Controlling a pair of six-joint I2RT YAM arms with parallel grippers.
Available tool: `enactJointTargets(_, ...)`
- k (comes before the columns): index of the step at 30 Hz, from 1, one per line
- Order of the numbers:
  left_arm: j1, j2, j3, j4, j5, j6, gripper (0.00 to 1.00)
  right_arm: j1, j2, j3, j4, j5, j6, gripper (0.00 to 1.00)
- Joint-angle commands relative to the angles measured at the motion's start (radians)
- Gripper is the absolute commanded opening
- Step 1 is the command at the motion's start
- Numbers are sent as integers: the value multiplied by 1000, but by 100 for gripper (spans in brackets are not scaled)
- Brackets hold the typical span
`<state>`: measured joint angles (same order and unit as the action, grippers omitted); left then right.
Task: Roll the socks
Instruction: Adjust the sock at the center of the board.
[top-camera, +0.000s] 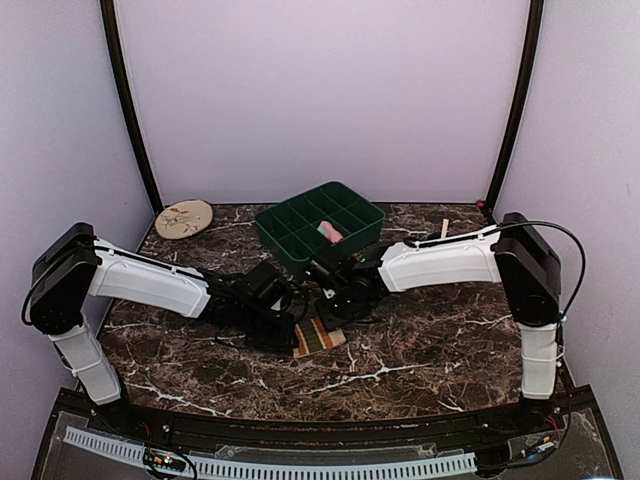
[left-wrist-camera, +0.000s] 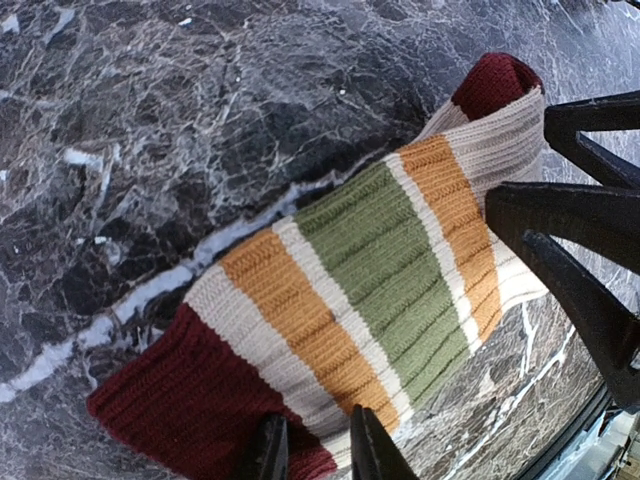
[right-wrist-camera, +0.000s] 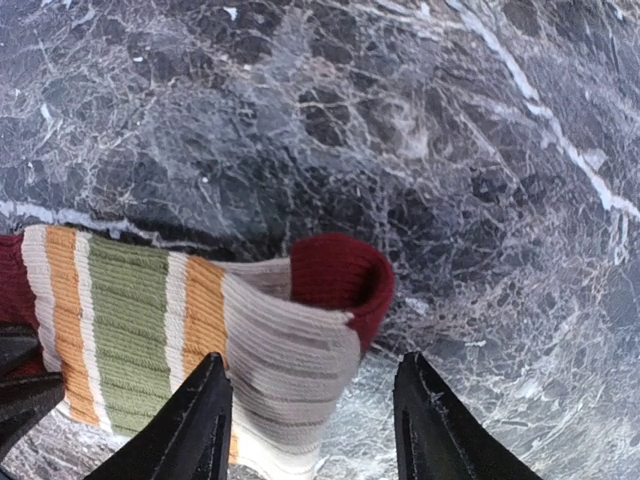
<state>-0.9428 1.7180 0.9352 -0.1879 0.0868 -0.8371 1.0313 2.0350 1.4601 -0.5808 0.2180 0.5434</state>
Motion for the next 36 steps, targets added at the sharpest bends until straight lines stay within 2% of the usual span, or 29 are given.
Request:
enactJointTargets(1, -10, 8, 28, -15, -7, 18, 25, 12, 34, 37, -30, 57, -23, 49)
enactJointTargets(9, -10, 2, 25, -31, -15, 17, 27, 5, 59, 26, -24, 82, -40, 30)
enactJointTargets(11, -10, 4, 12, -24, -10, 12, 27, -3, 48, 10, -7, 66, -35, 29)
enactJointTargets(25, -24, 20, -72, 22, 9, -12, 27, -90, -22, -156, 117, -65, 10, 30)
enactJointTargets(30, -25, 47, -64, 28, 33, -14, 27, -136, -97, -292, 276, -200, 70, 36)
enactJointTargets(36, -27, 72, -57, 27, 52, -40, 27, -154, -208, -536, 530, -301, 187, 44)
